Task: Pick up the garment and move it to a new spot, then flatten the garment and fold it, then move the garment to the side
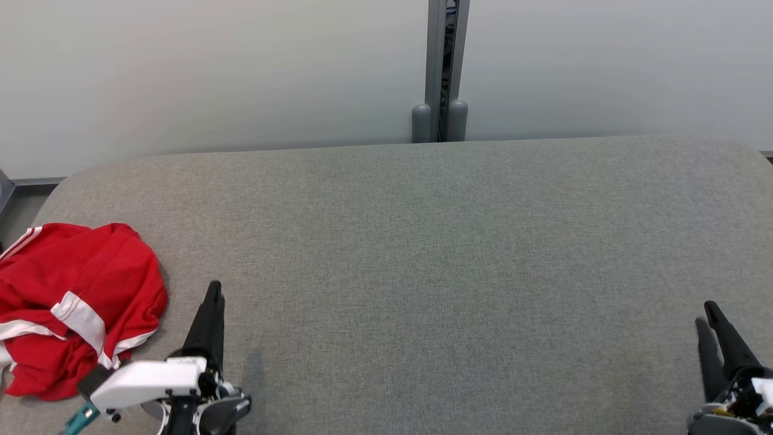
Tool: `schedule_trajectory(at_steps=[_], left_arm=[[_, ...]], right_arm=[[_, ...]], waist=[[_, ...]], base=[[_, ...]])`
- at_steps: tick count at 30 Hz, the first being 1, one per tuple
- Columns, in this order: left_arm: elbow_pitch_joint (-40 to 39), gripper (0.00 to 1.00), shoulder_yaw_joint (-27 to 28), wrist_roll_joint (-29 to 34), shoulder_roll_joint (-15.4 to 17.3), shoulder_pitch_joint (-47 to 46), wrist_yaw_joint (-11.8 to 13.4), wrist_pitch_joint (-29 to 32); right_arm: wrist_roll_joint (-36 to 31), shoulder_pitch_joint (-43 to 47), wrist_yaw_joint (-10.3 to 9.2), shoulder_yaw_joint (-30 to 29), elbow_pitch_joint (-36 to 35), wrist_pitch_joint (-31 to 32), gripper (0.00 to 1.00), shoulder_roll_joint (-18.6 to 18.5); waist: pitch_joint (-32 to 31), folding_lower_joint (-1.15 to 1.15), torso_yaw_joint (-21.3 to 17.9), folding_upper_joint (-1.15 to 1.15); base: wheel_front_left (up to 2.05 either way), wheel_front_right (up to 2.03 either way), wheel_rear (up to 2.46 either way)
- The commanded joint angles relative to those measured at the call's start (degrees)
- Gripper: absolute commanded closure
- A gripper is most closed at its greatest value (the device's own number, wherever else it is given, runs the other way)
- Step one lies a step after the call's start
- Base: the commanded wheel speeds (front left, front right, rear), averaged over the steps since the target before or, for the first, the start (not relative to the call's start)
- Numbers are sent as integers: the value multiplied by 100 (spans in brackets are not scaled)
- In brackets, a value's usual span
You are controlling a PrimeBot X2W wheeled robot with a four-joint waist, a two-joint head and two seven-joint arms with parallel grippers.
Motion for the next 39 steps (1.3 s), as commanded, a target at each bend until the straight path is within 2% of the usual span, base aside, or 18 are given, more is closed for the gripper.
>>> schedule_trajectory(at_steps=[1, 10, 17, 30, 39], left_arm=[[-35, 0, -14, -3, 3, -28, -4, -15], [-174, 0, -147, 56, 16, -42, -6, -183], [-267, 0, -193, 714, 36, -78, -9, -333], [-772, 0, -79, 2449, 19, -77, -9, -560], [-925, 0, -266, 3798, 24, -92, 183, -702]], right_arm=[[5, -27, 0, 29, -22, -19, 0, -14], [-50, -91, 1, 345, -66, -288, 0, -27], [-452, -191, 1, 665, -103, -573, 0, -85], [-2291, -314, 2, 1076, -290, -969, 0, -82], [-3464, -386, 3, 1333, -401, -1213, 0, -93]], waist=[[4, 0, 0, 0], [12, 0, 0, 0], [21, 0, 0, 0], [53, 0, -10, 0], [97, 0, -19, 0]], base=[[0, 0, 0], [0, 0, 0], [0, 0, 0], [0, 0, 0], [0, 0, 0]])
